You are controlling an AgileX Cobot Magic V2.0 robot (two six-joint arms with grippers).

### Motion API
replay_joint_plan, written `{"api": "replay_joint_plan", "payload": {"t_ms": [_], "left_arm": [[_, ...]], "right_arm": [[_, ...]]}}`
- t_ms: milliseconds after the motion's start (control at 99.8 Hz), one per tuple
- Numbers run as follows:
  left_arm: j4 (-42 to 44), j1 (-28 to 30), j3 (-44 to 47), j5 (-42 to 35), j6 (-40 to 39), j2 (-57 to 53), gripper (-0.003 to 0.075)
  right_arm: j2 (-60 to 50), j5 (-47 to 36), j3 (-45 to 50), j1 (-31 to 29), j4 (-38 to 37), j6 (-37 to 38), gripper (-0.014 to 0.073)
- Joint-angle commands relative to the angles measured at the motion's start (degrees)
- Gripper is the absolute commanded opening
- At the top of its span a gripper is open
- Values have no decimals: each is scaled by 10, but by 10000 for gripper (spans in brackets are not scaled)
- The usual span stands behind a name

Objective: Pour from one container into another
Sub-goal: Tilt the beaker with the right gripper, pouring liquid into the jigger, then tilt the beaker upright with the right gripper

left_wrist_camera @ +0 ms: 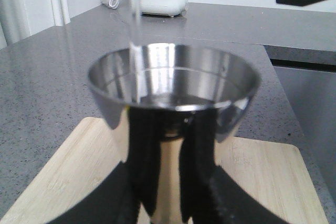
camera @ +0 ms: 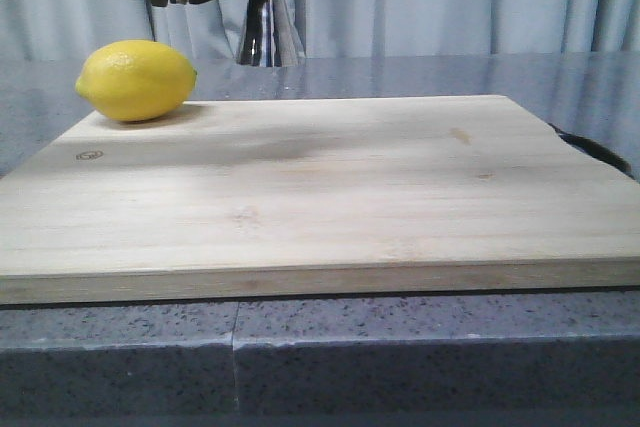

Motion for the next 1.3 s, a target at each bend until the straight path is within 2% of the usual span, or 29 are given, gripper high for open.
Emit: {"api": "replay_joint_plan", "payload": {"t_ms": [0,341,771,841,1032,1292], "left_arm": [[-50,-4,-17,56,-5,-29,148],[-50,-4,-17,56,-5,-29,148],[-50,-4,-17,56,-5,-29,148],[-50,-4,-17,56,-5,-29,148],[-50,-4,-17,56,-5,-29,148],[-50,-4,-17,56,-5,-29,148]], "right_arm": [[-15,-23,-25,0,-28,-2,276],[-15,-31,-25,0,-49,-2,276],[-15,-41,-25,0,-49,-2,276],[-15,-41,-25,0,-31,0,276],[-15,-13,-25,0,21,83,276],[-23,36,-25,-6,27,285,276]]}}
